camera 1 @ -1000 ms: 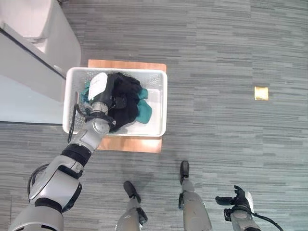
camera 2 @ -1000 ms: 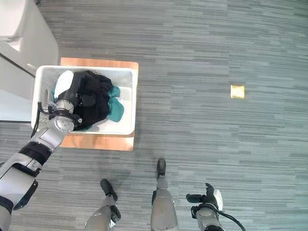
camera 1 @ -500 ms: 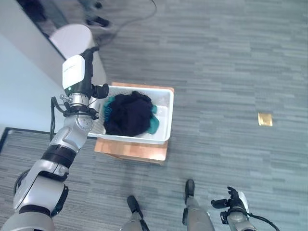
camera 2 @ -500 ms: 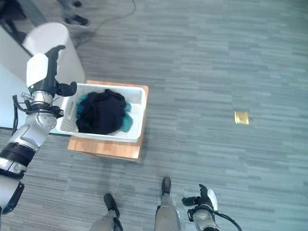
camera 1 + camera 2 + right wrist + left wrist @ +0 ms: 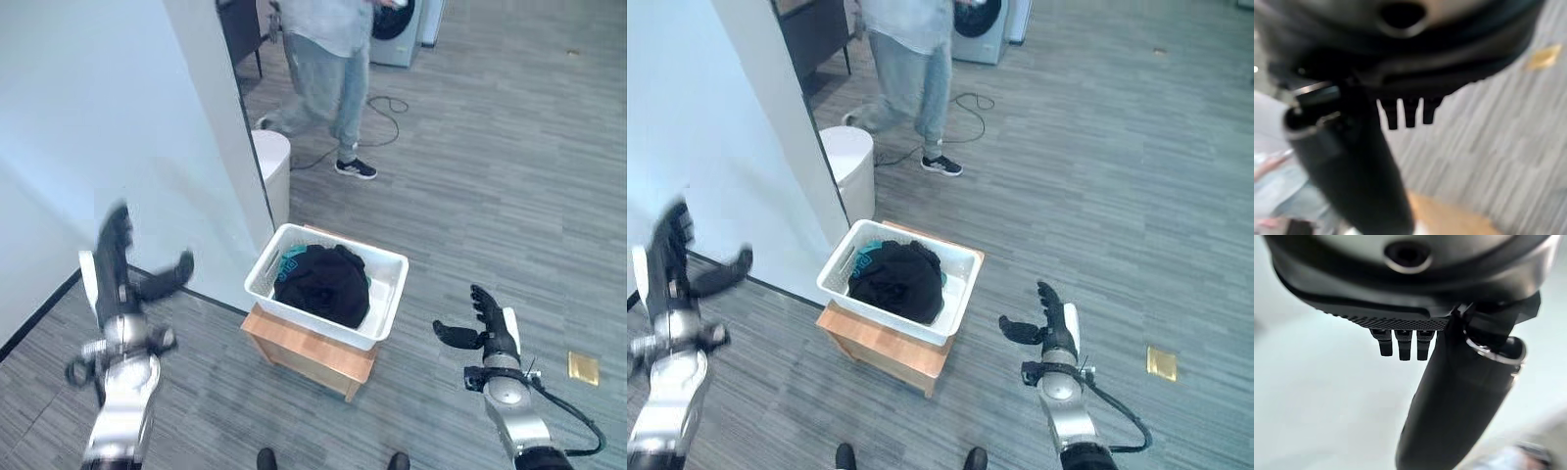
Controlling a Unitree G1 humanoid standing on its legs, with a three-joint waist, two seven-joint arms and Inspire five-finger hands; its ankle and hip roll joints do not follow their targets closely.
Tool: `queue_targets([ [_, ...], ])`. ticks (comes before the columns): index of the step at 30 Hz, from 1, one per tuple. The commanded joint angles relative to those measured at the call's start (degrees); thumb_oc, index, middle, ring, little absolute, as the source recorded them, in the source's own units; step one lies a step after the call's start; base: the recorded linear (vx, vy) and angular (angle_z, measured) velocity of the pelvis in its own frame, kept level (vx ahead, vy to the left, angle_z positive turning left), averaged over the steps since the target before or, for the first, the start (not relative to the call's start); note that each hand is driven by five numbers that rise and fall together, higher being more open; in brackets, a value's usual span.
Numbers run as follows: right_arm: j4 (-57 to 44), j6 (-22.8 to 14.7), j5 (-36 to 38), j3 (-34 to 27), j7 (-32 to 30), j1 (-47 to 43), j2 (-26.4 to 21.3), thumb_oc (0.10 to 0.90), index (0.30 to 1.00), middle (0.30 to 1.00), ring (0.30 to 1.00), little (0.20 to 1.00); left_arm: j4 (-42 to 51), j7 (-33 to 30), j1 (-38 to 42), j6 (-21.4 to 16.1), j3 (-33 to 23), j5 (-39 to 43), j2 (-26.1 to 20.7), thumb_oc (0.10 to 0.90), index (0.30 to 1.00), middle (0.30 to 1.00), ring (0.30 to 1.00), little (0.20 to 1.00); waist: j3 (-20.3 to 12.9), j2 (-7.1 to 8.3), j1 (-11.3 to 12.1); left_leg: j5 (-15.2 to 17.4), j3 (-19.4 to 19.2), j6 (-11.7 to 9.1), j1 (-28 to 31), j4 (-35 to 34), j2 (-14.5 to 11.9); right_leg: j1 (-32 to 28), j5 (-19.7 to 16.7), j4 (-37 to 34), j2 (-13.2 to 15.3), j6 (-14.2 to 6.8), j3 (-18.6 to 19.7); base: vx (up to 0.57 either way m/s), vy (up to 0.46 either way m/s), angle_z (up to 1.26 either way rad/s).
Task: Pick up bed clothes into laundry basket.
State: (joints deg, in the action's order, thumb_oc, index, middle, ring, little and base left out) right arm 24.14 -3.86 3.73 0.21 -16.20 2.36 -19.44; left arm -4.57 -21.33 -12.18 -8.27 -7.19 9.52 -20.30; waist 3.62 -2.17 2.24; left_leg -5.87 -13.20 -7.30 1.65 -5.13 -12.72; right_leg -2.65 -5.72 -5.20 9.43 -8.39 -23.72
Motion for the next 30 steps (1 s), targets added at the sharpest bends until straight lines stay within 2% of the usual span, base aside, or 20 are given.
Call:
queue_targets([
  [1, -7.1, -3.4, -1.0, -1.5, 1.6, 1.8, 0.7, 0.8, 0.9, 0.9, 0.9, 0.9, 0.4, 4.3, 2.7, -3.5, -2.1, 0.7, -0.8, 0.8, 0.9, 0.9, 0.9, 0.9, -1.2, 2.0, 0.3, 2.9, 2.6, -2.7, 0.8, 0.1, -2.5, -2.9, 5.0, 0.2, 1.8, -1.8, -1.3, -0.02, 0.054, 0.26],
  [5, -14.2, -4.3, -3.0, -0.8, 2.9, 4.1, 1.3, 0.8, 0.9, 0.9, 0.9, 0.9, 0.0, 7.1, -1.5, -3.8, -2.0, 3.2, 1.6, 0.8, 0.9, 0.9, 0.9, 0.9, -1.1, 1.8, 0.8, 3.4, 3.2, -2.0, 1.5, 0.1, -1.7, -3.3, 4.9, 0.2, 2.1, -1.8, -0.9, -0.01, 0.06, 0.1],
  [8, -19.6, -5.7, -5.6, -0.3, 3.3, 4.7, 0.6, 0.8, 0.9, 0.9, 0.9, 0.9, 1.6, 8.2, -3.1, -4.6, -1.5, 2.8, 1.2, 0.8, 0.9, 0.9, 0.9, 0.9, 0.3, 1.9, 1.5, 3.6, 4.3, -1.4, 1.9, 0.1, -0.9, -3.6, 4.9, 1.9, 2.4, -1.8, -1.1, -0.05, 0.051, 0.0],
  [9, -20.9, -6.2, -6.4, -0.2, 2.9, 4.0, 0.3, 0.8, 0.9, 0.9, 0.9, 0.9, 2.1, 8.0, -2.9, -5.0, -1.4, 3.0, 0.9, 0.8, 0.9, 0.9, 0.9, 0.9, 1.2, 1.88, 1.7, 3.2, 4.7, -0.9, 1.4, 0.1, -0.5, -2.1, 4.7, 4.2, 2.8, -1.7, -1.3, -0.16, 0.06, 0.04],
  [11, -24.3, -7.0, -8.1, 0.4, 2.1, 1.7, -0.4, 0.8, 0.9, 0.9, 0.9, 0.9, 3.3, 7.1, -2.5, -6.0, -1.4, 4.1, 0.4, 0.8, 0.9, 0.9, 0.9, 0.9, 4.5, 1.17, 2.0, 3.2, 5.5, -0.2, 1.0, 0.1, -0.1, 3.1, 5.7, 13.0, 4.5, -2.8, -0.5, -0.25, 0.065, 0.08],
  [12, -25.9, -7.2, -9.0, 0.7, 1.8, 0.2, -0.8, 0.8, 0.9, 0.9, 0.9, 0.9, 3.8, 6.3, -2.1, -6.4, -1.3, 4.7, 0.1, 0.8, 0.9, 0.9, 0.9, 0.9, 5.9, 0.74, 2.0, 2.6, 6.1, 0.1, 0.2, 0.1, 0.1, 5.1, 6.9, 16.2, 4.6, -3.6, 1.0, -0.32, 0.057, 0.17],
  [14, -28.4, -8.3, -9.8, 1.0, 0.9, -2.3, -1.3, 0.8, 0.9, 0.9, 0.9, 0.9, 3.7, 5.2, -0.6, -7.4, -0.7, 5.6, -0.5, 0.8, 0.9, 0.9, 0.9, 0.9, 7.5, -0.38, 1.5, 1.3, 8.1, 0.6, -2.7, 0.1, 0.4, 9.8, 8.7, 22.8, 3.4, -4.9, 7.8, -0.3, -0.035, 0.36],
  [15, -30.1, -9.0, -10.1, 1.7, 0.4, -4.3, -1.7, 0.8, 0.9, 0.9, 0.9, 0.9, 3.2, 4.2, 0.8, -8.1, 0.2, 5.8, -1.4, 0.8, 0.9, 0.9, 0.9, 0.9, 7.8, -1.08, 1.9, 0.5, 11.0, 0.6, -4.8, 0.1, 0.9, 9.7, 12.1, 25.9, 1.6, -4.0, 15.6, -0.19, -0.107, 0.72],
  [16, -30.1, -9.0, -10.1, 1.7, 0.4, -4.4, -1.7, 0.8, 0.9, 0.9, 0.9, 0.9, 3.2, 4.2, 0.9, -8.1, 0.2, 5.8, -1.4, 0.8, 0.9, 0.9, 0.9, 0.9, 7.6, -1.25, 2.0, 0.2, 11.0, 0.6, -5.2, 0.1, 0.7, 10.0, 11.7, 25.7, 1.3, -3.9, 15.7, -0.09, -0.219, 1.02],
  [17, -31.9, -9.6, -11.1, 2.2, 0.2, -5.3, -2.6, 0.8, 0.9, 0.9, 0.9, 0.9, 2.9, 3.5, 1.4, -8.4, 0.3, 5.8, -2.1, 0.8, 0.9, 0.9, 0.9, 0.9, 7.7, -1.25, 2.2, -0.4, 13.4, 0.3, -6.2, 0.1, 0.7, 8.6, 14.0, 27.4, 0.4, -3.2, 19.9, -0.02, -0.127, 0.92],
  [20, -31.8, -9.6, -11.1, 2.2, 0.2, -5.4, -2.6, 0.8, 0.9, 0.9, 0.9, 0.9, 2.9, 3.5, 1.5, -8.4, 0.3, 5.8, -2.1, 0.8, 0.9, 0.9, 0.9, 0.9, 7.6, -1.47, 2.2, -0.7, 13.5, 0.3, -6.4, 0.1, 0.4, 8.8, 13.6, 27.2, 0.2, -3.1, 19.8, 0.0, -0.102, 0.7],
  [21, -33.0, -9.7, -12.5, 3.7, 0.3, -8.1, -4.4, 0.8, 0.9, 0.9, 0.9, 0.9, 2.1, 2.4, 2.3, -8.8, 0.7, 6.5, -2.6, 0.8, 0.9, 0.9, 0.9, 0.9, 7.9, -1.08, 3.0, -1.4, 16.3, -0.6, -7.9, 0.1, 1.1, 5.1, 18.0, 24.2, -0.3, -1.2, 23.3, -0.29, -0.656, 0.52],
  [22, -30.9, -10.9, -9.2, 9.3, 1.3, -16.4, -4.5, 0.8, 0.9, 0.9, 0.9, 0.9, -0.1, 0.7, 3.4, -9.9, 0.1, 8.1, -1.6, 0.8, 0.9, 0.9, 0.9, 0.9, 8.8, -1.51, 6.4, -6.2, 18.5, -4.0, -13.6, 0.3, 0.1, -2.0, 17.5, 10.3, -2.7, 1.3, 20.9, -0.4, -0.802, 0.76],
  [23, -30.8, -11.2, -9.0, 10.6, 1.7, -16.9, -5.3, 0.8, 0.9, 0.9, 0.9, 0.9, -0.1, 0.9, 3.3, -9.2, 0.3, 8.3, -0.1, 0.8, 0.9, 0.9, 0.9, 0.9, 9.3, -2.13, 6.7, -7.1, 17.8, -4.3, -15.8, 0.6, -0.1, -3.2, 16.4, 6.9, -4.0, 2.2, 20.5, -0.38, -0.636, 0.98],
  [24, -30.8, -11.2, -8.9, 10.6, 1.7, -16.9, -5.3, 0.8, 0.9, 0.9, 0.9, 0.9, -0.1, 0.9, 3.3, -9.2, 0.3, 8.2, 0.0, 0.8, 0.9, 0.9, 0.9, 0.9, 9.2, -2.06, 6.5, -6.7, 18.0, -4.5, -15.7, 0.6, -0.1, -3.5, 16.7, 6.6, -4.0, 2.3, 20.3, -0.12, -0.243, 1.32],
  [25, -30.7, -10.9, -8.9, 11.9, 2.7, -17.6, -5.9, 0.8, 0.9, 0.9, 0.9, 0.9, -0.2, 1.5, 2.4, -9.4, 0.1, 9.5, 1.8, 0.8, 0.9, 0.9, 0.9, 0.9, 9.8, -2.14, 6.5, -6.2, 16.1, -4.0, -16.2, 1.0, 0.2, -4.2, 16.1, 4.7, -4.4, 2.6, 19.5, -0.3, -0.258, 1.13],
  [26, -30.5, -10.7, -8.7, 14.0, 4.0, -19.2, -6.7, 0.8, 0.9, 0.9, 0.9, 0.9, -1.9, 2.0, 0.9, -9.6, 0.4, 11.8, 5.2, 0.8, 0.9, 0.9, 0.9, 0.9, 11.3, -2.12, 6.5, -4.7, 8.8, -2.7, -15.9, 4.1, 0.1, -4.4, 13.9, 2.0, -3.4, 2.7, 14.8, -0.34, -0.244, 1.06],
  [27, -30.4, -10.7, -8.7, 14.0, 4.0, -19.3, -6.7, 0.8, 0.9, 0.9, 0.9, 0.9, -1.9, 2.0, 0.9, -9.6, 0.3, 11.8, 5.2, 0.8, 0.9, 0.9, 0.9, 0.9, 11.3, -2.25, 6.5, -4.7, 8.9, -2.7, -16.2, 4.3, 0.0, -4.3, 13.7, 1.9, -3.5, 2.7, 14.8, -0.47, -0.243, 1.15],
  [28, -31.1, -10.5, -8.3, 14.6, 4.8, -19.4, -6.9, 0.8, 0.9, 0.9, 0.9, 0.9, -2.1, 2.7, -0.1, -9.7, 0.2, 12.9, 5.9, 0.8, 0.9, 0.9, 0.9, 0.9, 11.1, -2.5, 6.2, -3.8, 7.1, -2.3, -15.4, 6.0, -0.3, -3.6, 12.4, 0.8, -3.2, 2.7, 12.5, -0.31, -0.151, 1.35],
  [30, -32.0, -10.4, -7.1, 15.4, 6.4, -18.9, -6.2, 0.8, 0.9, 0.9, 0.9, 0.9, -2.4, 3.9, -2.8, -9.5, -0.3, 13.6, 6.9, 0.8, 0.9, 0.9, 0.9, 0.9, 10.7, -2.34, 6.0, 0.8, 7.1, -1.4, -13.3, 12.1, 1.4, -1.8, 10.4, 0.2, -1.8, 2.8, 8.7, -0.41, -0.249, 1.45],
])
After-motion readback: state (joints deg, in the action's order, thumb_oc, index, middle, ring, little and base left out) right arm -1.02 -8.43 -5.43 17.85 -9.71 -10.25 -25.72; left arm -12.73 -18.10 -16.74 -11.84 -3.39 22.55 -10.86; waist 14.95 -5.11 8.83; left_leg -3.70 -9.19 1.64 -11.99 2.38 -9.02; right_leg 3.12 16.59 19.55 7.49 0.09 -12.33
